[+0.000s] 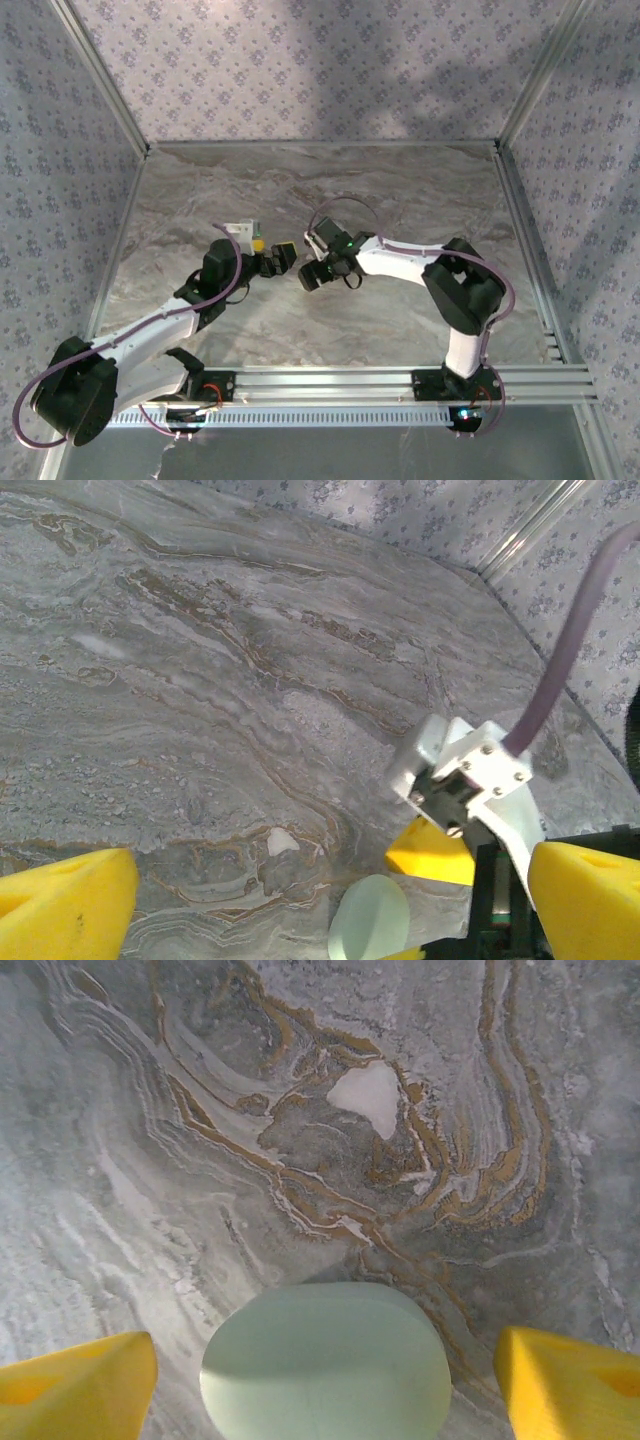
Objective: Insert the wireless bluetooth earbuds into the charging case
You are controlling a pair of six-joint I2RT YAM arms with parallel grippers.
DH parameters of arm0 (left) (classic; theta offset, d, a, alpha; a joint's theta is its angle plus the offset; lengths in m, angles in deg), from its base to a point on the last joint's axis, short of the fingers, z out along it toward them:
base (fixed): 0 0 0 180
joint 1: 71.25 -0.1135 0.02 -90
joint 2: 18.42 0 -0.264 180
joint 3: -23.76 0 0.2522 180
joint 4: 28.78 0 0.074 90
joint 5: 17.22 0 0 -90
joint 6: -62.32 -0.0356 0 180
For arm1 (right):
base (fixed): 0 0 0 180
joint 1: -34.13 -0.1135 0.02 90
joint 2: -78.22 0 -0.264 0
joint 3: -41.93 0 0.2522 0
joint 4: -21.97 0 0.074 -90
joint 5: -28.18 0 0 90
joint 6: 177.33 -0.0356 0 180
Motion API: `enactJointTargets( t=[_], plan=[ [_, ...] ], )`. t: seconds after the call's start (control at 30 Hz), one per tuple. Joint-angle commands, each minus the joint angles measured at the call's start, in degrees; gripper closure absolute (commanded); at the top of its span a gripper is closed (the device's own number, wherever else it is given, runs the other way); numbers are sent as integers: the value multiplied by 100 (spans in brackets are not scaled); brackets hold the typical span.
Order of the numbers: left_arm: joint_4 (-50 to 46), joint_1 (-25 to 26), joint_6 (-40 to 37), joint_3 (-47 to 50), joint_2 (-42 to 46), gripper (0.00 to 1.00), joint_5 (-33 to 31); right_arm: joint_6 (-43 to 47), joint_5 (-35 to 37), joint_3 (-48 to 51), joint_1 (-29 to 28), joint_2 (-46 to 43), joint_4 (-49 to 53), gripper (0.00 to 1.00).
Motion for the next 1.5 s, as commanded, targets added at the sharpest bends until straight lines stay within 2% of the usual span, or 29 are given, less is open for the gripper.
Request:
enactJointTargets(
  t=[0.0,0.37,0.43,0.53,0.67,0.93,1.03,1.27,1.47],
  plan=[
    [19,12,-156,-27,57,0,-79,109,484,-428,-125,304,608,14],
    [17,4,-140,-27,68,0,-27,-124,649,-706,-202,542,789,36],
    [24,6,-132,-28,79,0,-19,-204,688,-708,-200,533,850,36],
    [25,6,-131,-28,84,0,0,-246,701,-686,-218,514,910,31],
    [28,9,-131,-27,83,0,1,-270,734,-643,-252,525,924,31],
    [33,7,-133,-27,108,0,21,-456,852,-605,-244,474,987,44],
    [32,10,-136,-26,119,0,27,-714,982,-555,-180,372,1069,47],
    [61,16,-114,-14,102,0,60,-1497,1113,-289,293,158,882,47],
    [79,15,-105,-11,83,0,80,-2128,1391,-325,450,257,971,46]
  ],
)
